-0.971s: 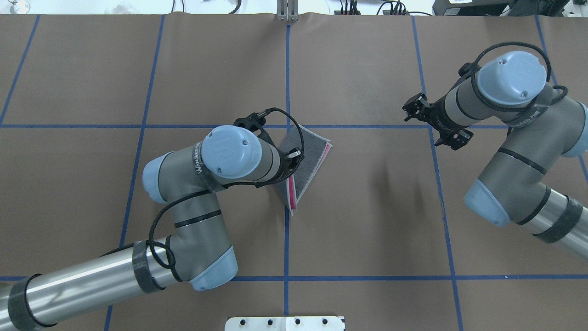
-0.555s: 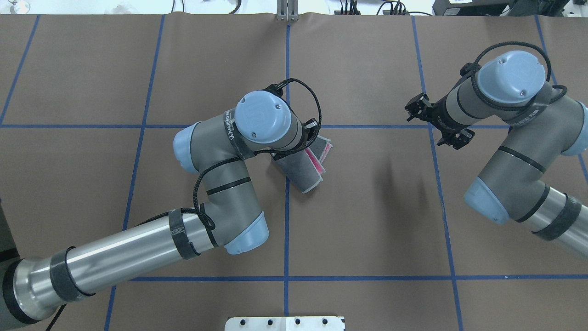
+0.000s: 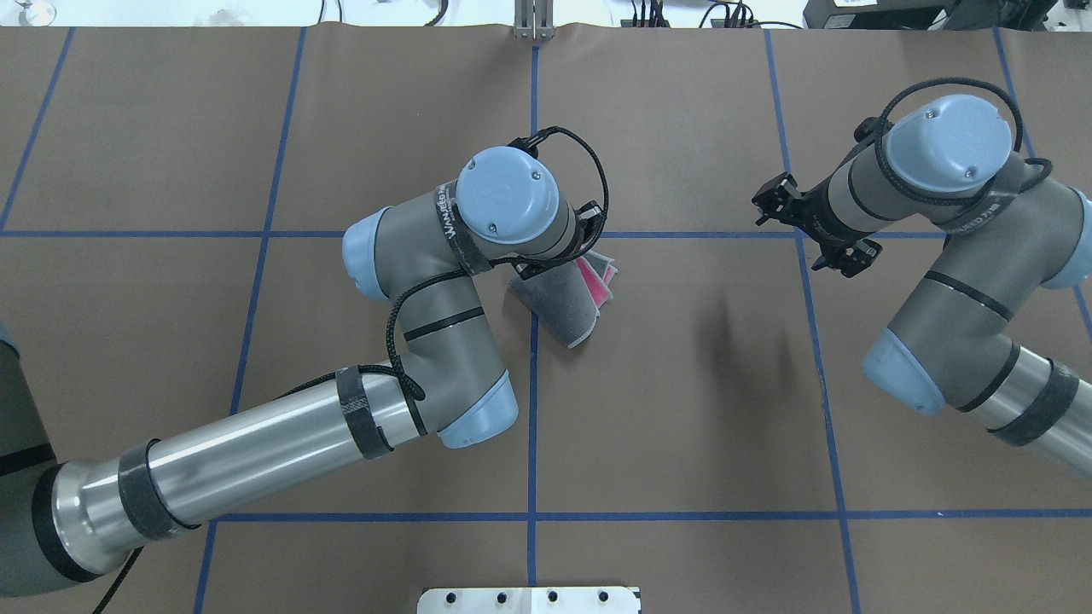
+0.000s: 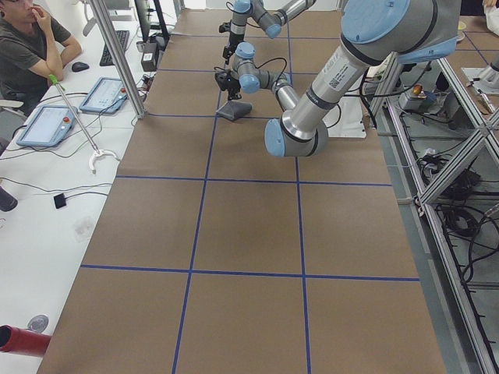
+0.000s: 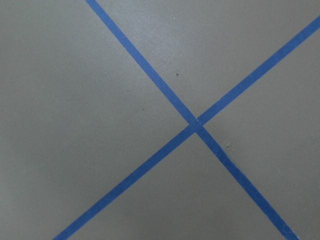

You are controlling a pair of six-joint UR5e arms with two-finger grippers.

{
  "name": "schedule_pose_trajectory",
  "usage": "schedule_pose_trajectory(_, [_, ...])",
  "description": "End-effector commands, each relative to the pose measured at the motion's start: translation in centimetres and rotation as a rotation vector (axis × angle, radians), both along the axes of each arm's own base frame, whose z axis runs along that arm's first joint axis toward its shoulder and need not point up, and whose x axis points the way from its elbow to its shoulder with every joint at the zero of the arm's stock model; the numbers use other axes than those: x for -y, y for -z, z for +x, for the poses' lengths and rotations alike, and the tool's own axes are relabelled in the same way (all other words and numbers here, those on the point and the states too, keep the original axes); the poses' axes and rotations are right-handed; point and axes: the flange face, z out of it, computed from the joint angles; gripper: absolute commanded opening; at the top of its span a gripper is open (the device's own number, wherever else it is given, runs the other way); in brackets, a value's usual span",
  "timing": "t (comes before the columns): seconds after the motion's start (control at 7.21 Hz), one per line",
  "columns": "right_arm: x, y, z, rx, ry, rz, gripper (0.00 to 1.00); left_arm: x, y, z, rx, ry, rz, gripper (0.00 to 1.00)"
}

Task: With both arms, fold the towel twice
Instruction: 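Release the folded end and raise the left gripper away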

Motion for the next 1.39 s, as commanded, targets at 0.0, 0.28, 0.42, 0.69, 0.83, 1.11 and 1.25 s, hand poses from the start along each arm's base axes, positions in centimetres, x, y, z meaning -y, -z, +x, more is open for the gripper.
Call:
schedule_pose_trajectory(0.0, [0.0,0.0,-0.1,-0.001,0.0,0.0,1.0,0.6,0.3,-0.2,-0.002,0.007,0.001,0.0])
schedule_pose_trajectory(0.28, [0.0,-0.1,-0.1,-0.002,0.0,-0.001,1.0,1.1,0.0,0.1,-0.008,0.01,0.004,0.0])
schedule_pose_trajectory(0.42, [0.0,-0.1,-0.1,-0.002,0.0,-0.001,1.0,1.5,-0.8,0.8,-0.013,0.01,0.008,0.0])
schedule_pose_trajectory(0.69, [0.0,0.0,-0.2,-0.001,0.001,-0.001,1.0,2.4,-1.0,0.4,-0.019,0.023,0.011,0.0])
schedule_pose_trajectory(0.83, [0.0,0.0,-0.2,-0.001,0.001,-0.001,1.0,3.1,-1.0,-0.1,-0.019,0.033,0.011,0.0])
schedule_pose_trajectory(1.11, [0.0,0.1,-0.2,0.0,0.001,0.0,1.0,3.8,-1.7,-0.2,-0.006,0.038,0.007,0.0])
schedule_pose_trajectory(1.25, [0.0,0.1,-0.2,-0.001,0.0,0.001,1.0,3.8,-1.9,-0.1,-0.002,0.038,0.004,0.27])
